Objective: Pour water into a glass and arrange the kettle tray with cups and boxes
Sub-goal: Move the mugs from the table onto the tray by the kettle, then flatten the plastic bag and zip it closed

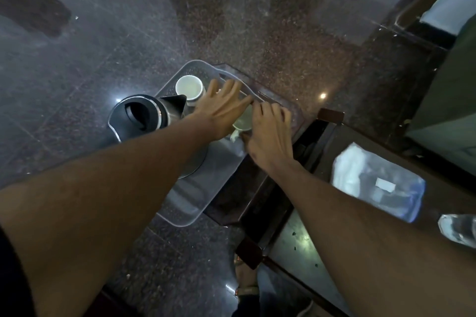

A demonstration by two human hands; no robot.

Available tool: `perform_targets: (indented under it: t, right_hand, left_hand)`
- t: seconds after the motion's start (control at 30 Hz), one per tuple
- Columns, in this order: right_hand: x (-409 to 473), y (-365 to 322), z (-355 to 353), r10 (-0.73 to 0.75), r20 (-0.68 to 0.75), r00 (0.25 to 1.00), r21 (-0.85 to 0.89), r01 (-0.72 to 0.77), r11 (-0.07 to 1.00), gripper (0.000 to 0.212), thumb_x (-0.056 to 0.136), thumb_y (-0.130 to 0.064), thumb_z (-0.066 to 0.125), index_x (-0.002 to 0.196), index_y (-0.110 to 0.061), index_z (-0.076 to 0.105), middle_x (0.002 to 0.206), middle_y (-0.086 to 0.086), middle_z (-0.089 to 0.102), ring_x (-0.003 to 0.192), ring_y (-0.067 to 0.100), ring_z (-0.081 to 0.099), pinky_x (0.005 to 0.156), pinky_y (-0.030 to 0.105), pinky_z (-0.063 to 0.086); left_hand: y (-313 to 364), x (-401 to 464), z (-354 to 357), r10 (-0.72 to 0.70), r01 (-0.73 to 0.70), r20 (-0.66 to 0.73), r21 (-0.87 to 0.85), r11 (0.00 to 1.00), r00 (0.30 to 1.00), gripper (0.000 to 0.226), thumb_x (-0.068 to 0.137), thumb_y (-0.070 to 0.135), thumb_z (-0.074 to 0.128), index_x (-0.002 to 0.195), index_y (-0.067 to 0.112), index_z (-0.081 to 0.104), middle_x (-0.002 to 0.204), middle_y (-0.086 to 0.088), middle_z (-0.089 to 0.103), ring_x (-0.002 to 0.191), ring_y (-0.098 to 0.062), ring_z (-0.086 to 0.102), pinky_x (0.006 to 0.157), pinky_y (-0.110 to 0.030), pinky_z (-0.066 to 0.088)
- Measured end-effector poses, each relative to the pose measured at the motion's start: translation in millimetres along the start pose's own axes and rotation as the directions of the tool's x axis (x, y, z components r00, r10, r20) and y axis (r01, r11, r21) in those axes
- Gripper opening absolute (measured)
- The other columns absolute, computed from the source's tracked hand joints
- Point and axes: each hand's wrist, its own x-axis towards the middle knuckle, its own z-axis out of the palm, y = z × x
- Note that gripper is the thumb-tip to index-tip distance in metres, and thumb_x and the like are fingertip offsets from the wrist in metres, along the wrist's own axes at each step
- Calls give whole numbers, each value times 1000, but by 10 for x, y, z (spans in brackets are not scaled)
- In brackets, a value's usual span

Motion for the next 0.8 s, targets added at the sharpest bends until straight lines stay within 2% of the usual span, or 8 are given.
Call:
perform_targets:
  t: [0.13,0.27,0.37,0.47,0.6,0.7,0.8]
  right_hand:
    - [-7,-22,-20,-7,33,999,-53,9,999,66,84,-40,75,138,-10,50,128,5,61,122,24,53,112,44,37]
    - [-32,-33,-95,-17,46,999,-41,19,999,75,86,-38,73,147,-6,43,134,7,57,123,26,52,110,43,39]
    - [-140,58,-182,-30,-14,999,41,30,999,87,84,-41,76,152,-3,38,140,10,54,127,27,51,110,42,40]
    - [-328,258,-273,-10,-87,996,112,20,994,85,88,-43,73,154,-2,38,144,13,53,130,29,49,111,41,39]
    - [-816,800,-327,119,-76,990,155,-106,982,76,94,-43,66,153,-4,39,141,12,54,128,30,49,109,43,42]
    - [-1375,1340,-329,214,-17,977,120,-210,970,71,94,-37,63,153,-3,41,136,13,56,123,32,52,107,44,43]
    - [-1991,1893,-335,330,58,942,86,-334,939,66,95,-31,62,152,-3,42,137,14,55,125,35,52,109,45,40]
  left_hand:
    - [76,16,103,-69,70,18,-53,996,997,79,89,28,76,156,23,36,152,-18,39,142,-37,41,110,-53,35]
    - [74,3,85,-72,74,19,-111,991,997,86,88,24,75,162,22,31,154,-21,36,143,-38,38,109,-54,33]
    - [79,-41,29,-59,56,-9,-185,981,998,87,80,17,79,157,15,40,149,-21,42,139,-39,42,105,-53,34]
    - [85,-98,-46,-97,82,-38,-287,954,995,89,67,13,87,147,12,49,143,-21,48,132,-41,47,104,-55,35]
    - [249,-123,-201,-207,126,-167,-399,908,964,84,61,-1,80,138,17,53,132,-18,54,123,-41,50,103,-56,33]
    - [651,-124,-343,-269,93,-316,-476,874,910,69,70,5,74,133,18,52,124,-13,52,121,-37,50,99,-51,32]
    - [1330,-109,-485,-259,2,-388,-552,834,884,54,78,9,71,128,17,53,121,-13,54,118,-36,52,95,-48,33]
